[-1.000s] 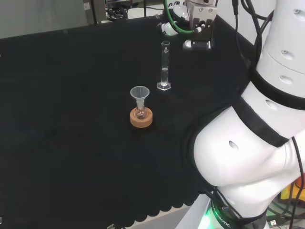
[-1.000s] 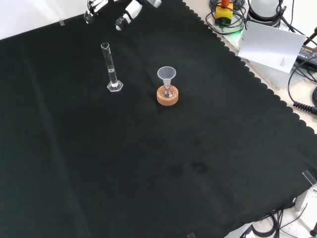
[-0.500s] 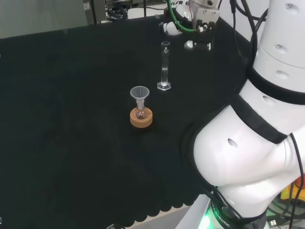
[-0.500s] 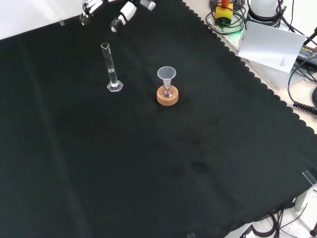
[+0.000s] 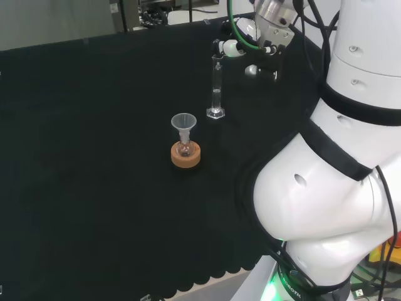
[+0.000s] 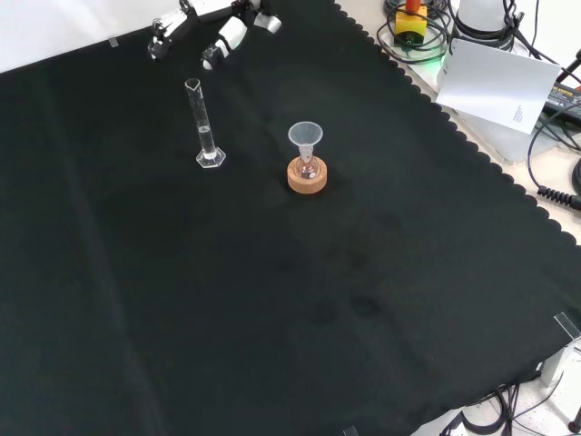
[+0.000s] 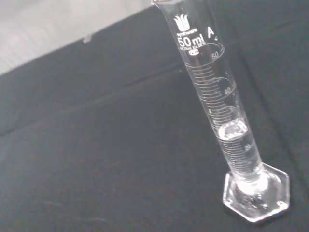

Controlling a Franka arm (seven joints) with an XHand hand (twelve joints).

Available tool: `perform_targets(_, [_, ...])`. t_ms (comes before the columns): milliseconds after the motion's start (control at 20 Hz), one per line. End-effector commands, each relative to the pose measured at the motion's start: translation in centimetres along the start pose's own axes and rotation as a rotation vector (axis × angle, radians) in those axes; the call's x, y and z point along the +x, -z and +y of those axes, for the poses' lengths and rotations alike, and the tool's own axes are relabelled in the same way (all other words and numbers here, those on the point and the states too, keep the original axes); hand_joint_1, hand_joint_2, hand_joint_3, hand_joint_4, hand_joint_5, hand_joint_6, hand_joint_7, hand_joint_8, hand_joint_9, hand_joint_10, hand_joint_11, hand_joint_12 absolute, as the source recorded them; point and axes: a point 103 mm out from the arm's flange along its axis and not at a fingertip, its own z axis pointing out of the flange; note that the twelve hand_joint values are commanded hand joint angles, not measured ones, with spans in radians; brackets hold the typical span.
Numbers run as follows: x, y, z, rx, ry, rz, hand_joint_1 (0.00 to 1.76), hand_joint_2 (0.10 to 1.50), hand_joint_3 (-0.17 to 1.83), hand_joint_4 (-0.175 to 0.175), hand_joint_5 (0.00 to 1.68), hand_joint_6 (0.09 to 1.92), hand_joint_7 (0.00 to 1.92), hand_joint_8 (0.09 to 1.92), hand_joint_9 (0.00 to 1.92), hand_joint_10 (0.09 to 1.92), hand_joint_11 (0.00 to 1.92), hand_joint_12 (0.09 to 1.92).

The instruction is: Pick up the graduated cylinder.

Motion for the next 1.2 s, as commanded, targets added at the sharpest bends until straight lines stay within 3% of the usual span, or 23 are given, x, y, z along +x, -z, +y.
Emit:
perform_targets(50, [-1.9,-1.6,-0.5,-0.030,0.025,0.156,0.63,1.14,-0.17,-0.041,0.44,0.09,0.21,0.65,0.38,0.65,0.14,1.38])
perform_targets(350, [-2.5,-3.2,-0.4,-0.030,0.051,0.231,0.64,1.14,-0.17,-0.040,0.44,0.09,0.21,0.64,0.38,0.65,0.14,1.38])
perform_targets(500, [-2.9,-3.7,-0.4,-0.048,0.034,0.319,0.68,1.13,-0.17,-0.037,0.45,0.09,0.23,0.65,0.40,0.65,0.14,1.38])
perform_targets(650, [-3.3,-4.3,-0.4,-0.048,0.046,0.353,0.76,1.10,-0.17,-0.032,0.46,0.09,0.25,0.65,0.42,0.65,0.15,1.38])
perform_targets(850, [-3.7,-5.0,-0.2,-0.051,0.071,0.419,0.82,1.06,-0.17,-0.032,0.47,0.09,0.26,0.65,0.44,0.64,0.16,1.37])
perform_targets(1200, [-4.2,-6.4,0.2,-0.023,0.133,0.477,0.90,1.02,-0.17,-0.032,0.48,0.09,0.29,0.65,0.48,0.62,0.17,1.37])
